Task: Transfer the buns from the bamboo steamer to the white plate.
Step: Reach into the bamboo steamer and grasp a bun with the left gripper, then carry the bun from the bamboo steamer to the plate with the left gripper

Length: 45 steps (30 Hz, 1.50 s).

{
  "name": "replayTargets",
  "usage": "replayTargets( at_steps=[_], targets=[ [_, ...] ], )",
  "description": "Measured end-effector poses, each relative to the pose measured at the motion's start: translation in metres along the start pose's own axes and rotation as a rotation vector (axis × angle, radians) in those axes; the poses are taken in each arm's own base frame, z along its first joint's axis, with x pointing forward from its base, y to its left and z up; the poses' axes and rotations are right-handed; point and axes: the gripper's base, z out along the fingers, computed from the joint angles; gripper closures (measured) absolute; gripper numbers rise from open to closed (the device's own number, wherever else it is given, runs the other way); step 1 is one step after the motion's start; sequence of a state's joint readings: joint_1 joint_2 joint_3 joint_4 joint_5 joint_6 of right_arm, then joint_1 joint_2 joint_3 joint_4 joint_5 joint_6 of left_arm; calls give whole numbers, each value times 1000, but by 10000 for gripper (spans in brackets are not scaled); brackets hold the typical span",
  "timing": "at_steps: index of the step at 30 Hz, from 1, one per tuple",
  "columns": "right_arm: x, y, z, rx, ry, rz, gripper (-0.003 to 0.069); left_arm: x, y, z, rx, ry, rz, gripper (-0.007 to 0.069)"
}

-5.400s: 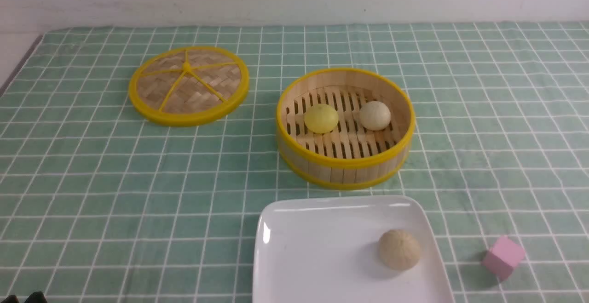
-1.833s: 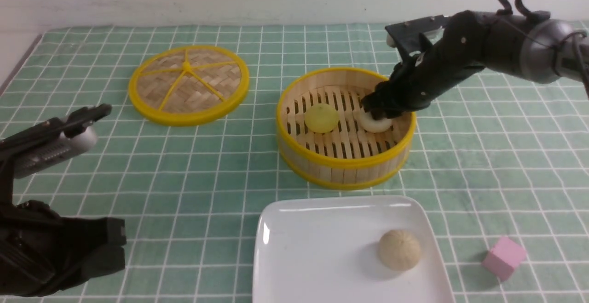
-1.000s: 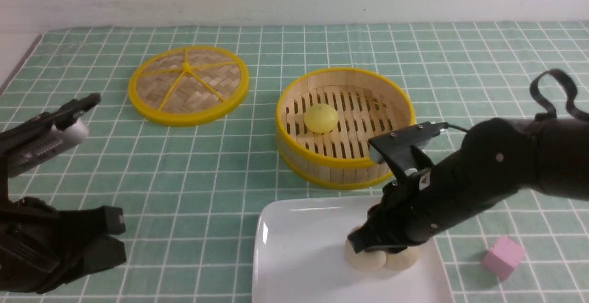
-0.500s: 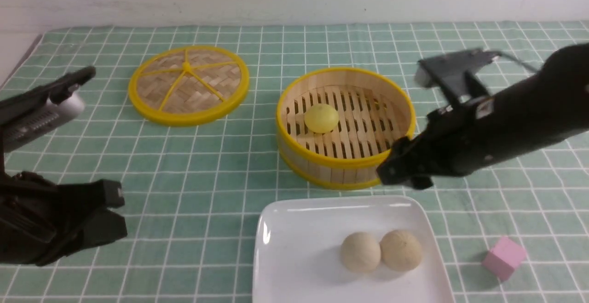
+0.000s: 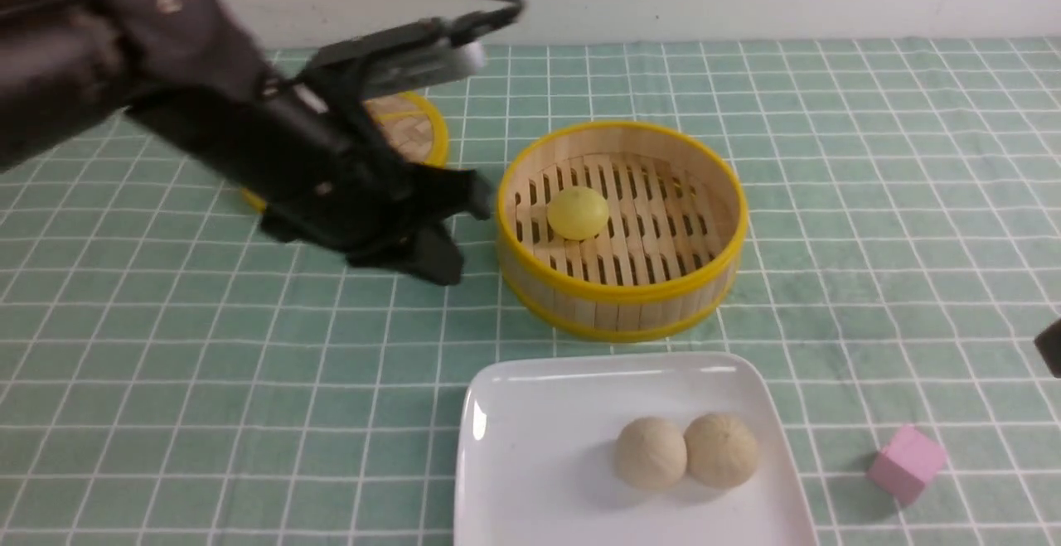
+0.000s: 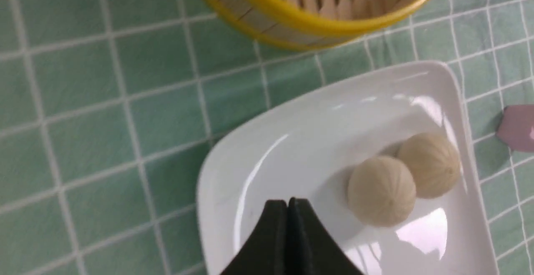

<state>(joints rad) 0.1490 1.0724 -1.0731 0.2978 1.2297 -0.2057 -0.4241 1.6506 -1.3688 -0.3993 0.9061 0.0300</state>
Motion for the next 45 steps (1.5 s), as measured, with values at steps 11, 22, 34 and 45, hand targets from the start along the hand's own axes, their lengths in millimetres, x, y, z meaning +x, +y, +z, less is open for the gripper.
replayTargets(
  at_steps=[11, 22, 34, 45],
  targets=[
    [-1, 0, -2, 2, -23, 2, 671, -91, -13, 93, -12, -60, -13, 400],
    [-3, 0, -2, 7, -49, 3, 664, -101, -6, 128, -78, -143, 54, 230],
    [-4, 0, -2, 3, -62, 5, 659, -93, -14, 150, -97, -110, 104, 598],
    [-3, 0, -2, 4, -50, 4, 655, -75, -54, -50, -205, -140, 244, 606]
  ],
)
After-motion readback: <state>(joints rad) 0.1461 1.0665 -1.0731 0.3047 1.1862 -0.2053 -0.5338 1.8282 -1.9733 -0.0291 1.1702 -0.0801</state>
